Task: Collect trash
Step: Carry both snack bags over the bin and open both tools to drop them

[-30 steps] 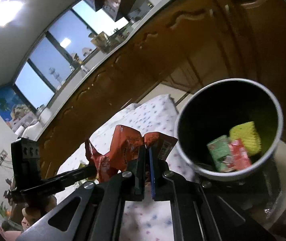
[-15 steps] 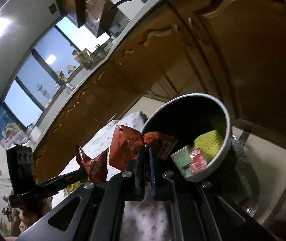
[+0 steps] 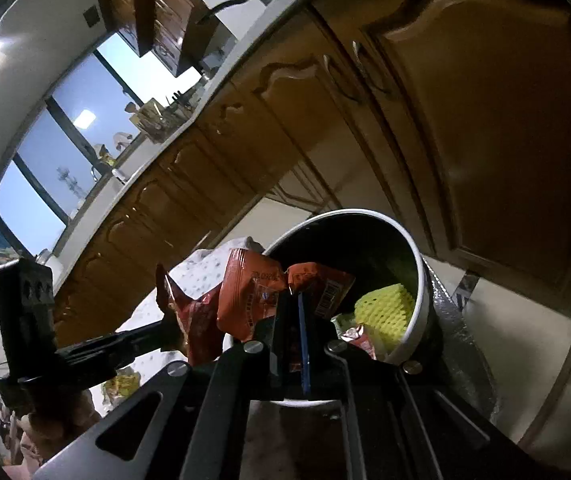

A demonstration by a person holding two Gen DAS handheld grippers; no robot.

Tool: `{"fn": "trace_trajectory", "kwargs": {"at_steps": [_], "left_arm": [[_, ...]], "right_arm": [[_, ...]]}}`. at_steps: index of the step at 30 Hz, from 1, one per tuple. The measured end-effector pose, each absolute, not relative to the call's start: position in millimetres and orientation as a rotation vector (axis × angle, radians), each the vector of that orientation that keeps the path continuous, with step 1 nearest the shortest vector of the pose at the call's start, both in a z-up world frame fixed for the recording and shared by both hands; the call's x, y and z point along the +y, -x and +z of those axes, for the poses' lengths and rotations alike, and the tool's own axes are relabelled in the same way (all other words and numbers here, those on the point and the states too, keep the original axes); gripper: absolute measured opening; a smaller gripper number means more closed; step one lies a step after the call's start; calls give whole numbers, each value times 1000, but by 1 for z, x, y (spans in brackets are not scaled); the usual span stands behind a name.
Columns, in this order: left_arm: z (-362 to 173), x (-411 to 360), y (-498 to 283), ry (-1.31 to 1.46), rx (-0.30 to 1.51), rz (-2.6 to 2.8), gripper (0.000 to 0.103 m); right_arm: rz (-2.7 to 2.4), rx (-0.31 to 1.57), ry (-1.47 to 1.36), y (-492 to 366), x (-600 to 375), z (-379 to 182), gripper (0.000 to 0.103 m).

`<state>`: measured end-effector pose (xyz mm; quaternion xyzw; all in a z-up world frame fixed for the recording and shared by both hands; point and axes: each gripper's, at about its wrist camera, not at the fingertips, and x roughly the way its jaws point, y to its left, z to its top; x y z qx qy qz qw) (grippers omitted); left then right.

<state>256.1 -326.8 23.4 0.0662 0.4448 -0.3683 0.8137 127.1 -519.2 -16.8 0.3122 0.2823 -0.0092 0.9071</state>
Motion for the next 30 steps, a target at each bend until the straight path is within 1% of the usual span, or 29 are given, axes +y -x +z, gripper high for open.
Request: {"fn": "trace_trajectory", "kwargs": {"at_steps": [13, 17, 18, 19, 21, 23, 24, 25, 26, 27, 30], "left_arm": [[-2, -356, -271, -182, 1011, -772, 13], [-8, -363, -273, -193, 1027, -771, 15], [-9, -365, -273, -195, 1032, -773, 17], [-10, -366, -273, -197, 1035, -775, 19], [-11, -366, -271, -197, 1038, -771, 25], [-10, -364, -270, -191, 1039, -773, 27], [-10, -364, -270, -189, 1039, -774, 28], [-10, -362, -269, -183, 1042, -775, 30], [-9, -360, -269, -173, 1045, -776, 37], [-8, -358, -268, -164, 1041, -777, 41], [-3, -348, -263, -146, 1029, -776, 41]], "right_arm": [[-74, 632, -655, -143, -532, -35, 4], [-91, 651, -645, -148, -534, -39, 5], [-100, 655, -643, -149, -534, -40, 9], [-109, 661, -645, -150, -535, -41, 9], [-100, 666, -660, -152, -537, -42, 10], [-102, 665, -664, -152, -536, -42, 14], [-101, 662, -666, -151, -536, -41, 18], [-100, 659, -669, -150, -535, -39, 28], [-100, 655, -670, -151, -535, -39, 34], [-101, 648, -669, -150, -534, -37, 38], [-100, 633, -666, -145, -529, -31, 38]]}}
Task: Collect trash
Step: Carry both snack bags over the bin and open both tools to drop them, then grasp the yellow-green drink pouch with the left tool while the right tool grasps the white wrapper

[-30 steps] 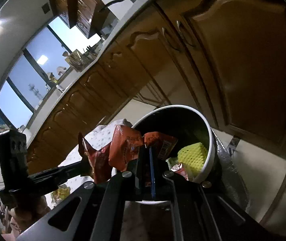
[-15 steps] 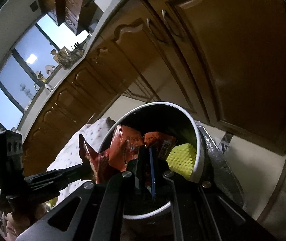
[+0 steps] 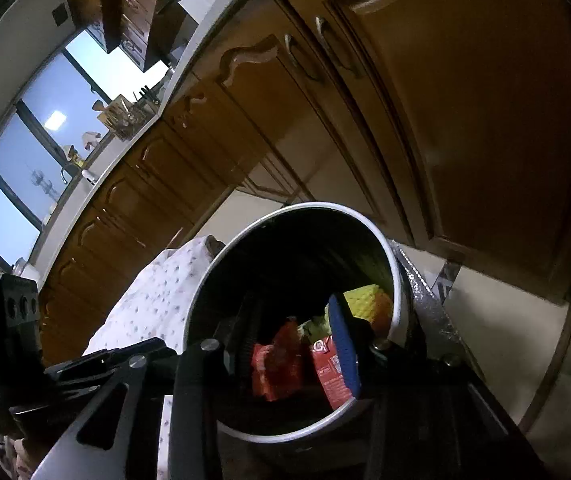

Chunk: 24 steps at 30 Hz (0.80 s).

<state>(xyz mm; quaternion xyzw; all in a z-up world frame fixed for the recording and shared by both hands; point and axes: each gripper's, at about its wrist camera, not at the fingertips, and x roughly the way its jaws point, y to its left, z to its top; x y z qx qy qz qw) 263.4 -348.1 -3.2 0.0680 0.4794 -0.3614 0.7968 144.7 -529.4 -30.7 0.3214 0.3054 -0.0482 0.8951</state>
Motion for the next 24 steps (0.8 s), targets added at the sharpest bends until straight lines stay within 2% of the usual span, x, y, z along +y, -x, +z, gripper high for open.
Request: {"fn": "trace_trajectory", "kwargs": {"at_steps": [6, 10, 17, 21, 24], "left_arm": [[10, -313, -245, -61, 998, -782, 42], [21, -279, -228, 12, 968, -775, 47], [33, -202, -207, 98, 923, -712, 48], [37, -152, -197, 145, 896, -653, 48], [39, -118, -193, 173, 880, -609, 48]], "right_arm": [[-64, 590, -676, -127, -511, -12, 39], [-19, 561, -658, -119, -489, 5, 45], [75, 521, -579, -117, -442, 47, 45], [117, 499, -512, -116, -416, 74, 53], [142, 494, -421, -118, -396, 94, 53]]}}
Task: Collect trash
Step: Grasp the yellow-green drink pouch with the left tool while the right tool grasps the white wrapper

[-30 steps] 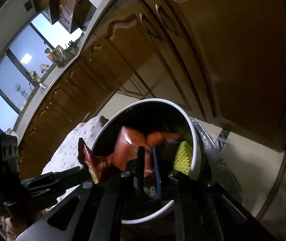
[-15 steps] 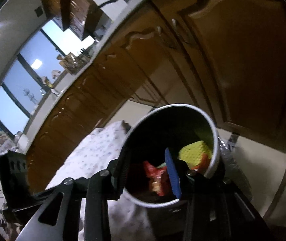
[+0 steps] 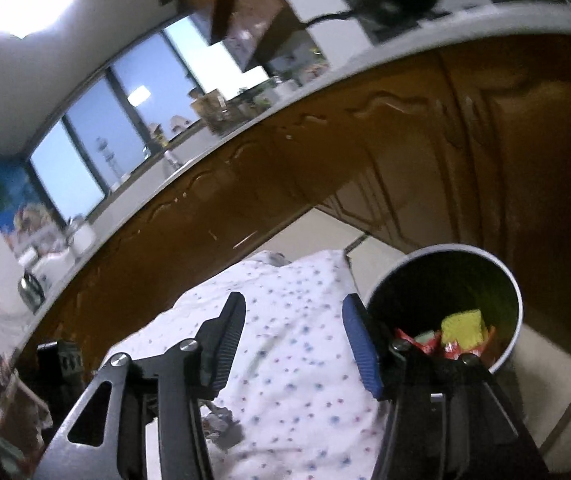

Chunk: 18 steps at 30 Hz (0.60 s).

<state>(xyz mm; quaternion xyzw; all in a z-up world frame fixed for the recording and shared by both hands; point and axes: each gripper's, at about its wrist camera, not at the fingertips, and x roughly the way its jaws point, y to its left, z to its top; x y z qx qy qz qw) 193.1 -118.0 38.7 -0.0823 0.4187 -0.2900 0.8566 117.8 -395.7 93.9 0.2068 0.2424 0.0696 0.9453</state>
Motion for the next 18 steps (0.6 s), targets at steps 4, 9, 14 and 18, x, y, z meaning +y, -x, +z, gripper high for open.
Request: {"fn": "trace_trajectory", "kwargs": {"at_steps": [4, 9, 14, 18], "left_arm": [[36, -70, -191, 202, 874, -532, 48], [32, -25, -187, 223, 869, -442, 50], [21, 5, -185, 240, 872, -375, 50], [6, 17, -188, 255, 904, -338, 50]], "right_arm": [[171, 459, -339, -123, -378, 135, 53], [258, 456, -286, -130, -357, 165, 67], [320, 581, -314, -132, -316, 96, 67], [340, 682, -351, -136, -286, 31, 65]]}}
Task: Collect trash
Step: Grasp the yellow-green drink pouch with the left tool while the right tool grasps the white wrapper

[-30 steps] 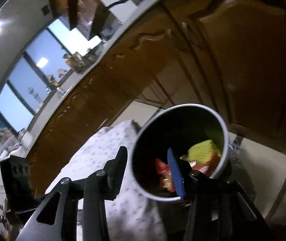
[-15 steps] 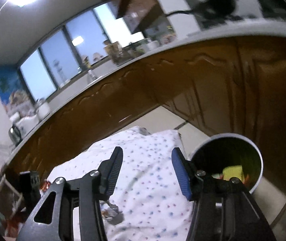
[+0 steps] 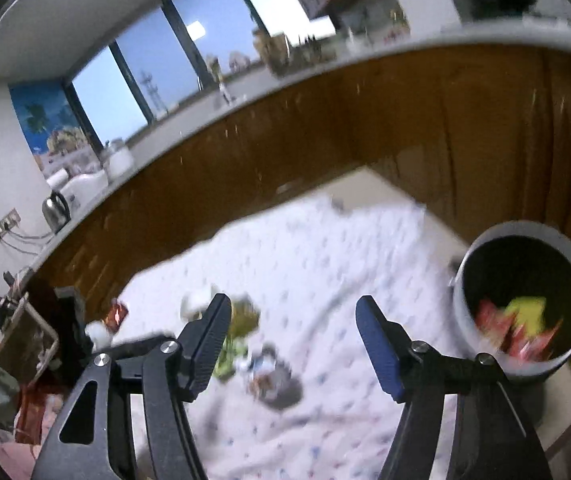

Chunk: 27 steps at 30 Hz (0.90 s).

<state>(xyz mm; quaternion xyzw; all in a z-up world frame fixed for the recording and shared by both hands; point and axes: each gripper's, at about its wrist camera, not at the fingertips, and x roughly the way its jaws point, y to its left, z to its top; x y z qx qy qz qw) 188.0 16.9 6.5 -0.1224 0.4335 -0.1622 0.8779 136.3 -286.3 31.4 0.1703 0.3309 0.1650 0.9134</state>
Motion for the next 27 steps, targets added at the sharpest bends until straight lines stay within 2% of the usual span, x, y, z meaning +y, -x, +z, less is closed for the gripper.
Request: {"fn": "trace_trajectory", "kwargs": {"at_steps": [6, 9, 14, 15, 16, 17, 18, 19, 24, 27], "left_arm": [[-24, 22, -202, 293, 978, -308, 50], [-39, 19, -210, 314, 1014, -300, 50], [-57, 15, -223, 370, 1057, -322, 48], [-60, 14, -224, 372, 1058, -321, 48], [-61, 12, -225, 372, 1056, -323, 46], [-62, 12, -226, 376, 1053, -328, 35], [-63, 12, -226, 385, 1049, -344, 20], [-63, 11, -225, 391, 1046, -363, 12], [-53, 8, -214, 349, 1005, -405, 2], [-43, 5, -202, 324, 989, -438, 1]], "right_arm": [[373, 785, -387, -150, -255, -23, 64], [369, 806, -389, -157, -243, -33, 63], [381, 844, -402, -167, -234, -54, 56], [379, 850, -402, -168, -231, -58, 51], [378, 856, -401, -168, -230, -60, 40], [381, 865, -402, -169, -229, -63, 34], [389, 870, -405, -169, -229, -65, 33], [394, 867, -406, -167, -229, -66, 28], [419, 846, -396, -153, -228, -59, 23], [424, 827, -402, -144, -234, -50, 23]]}}
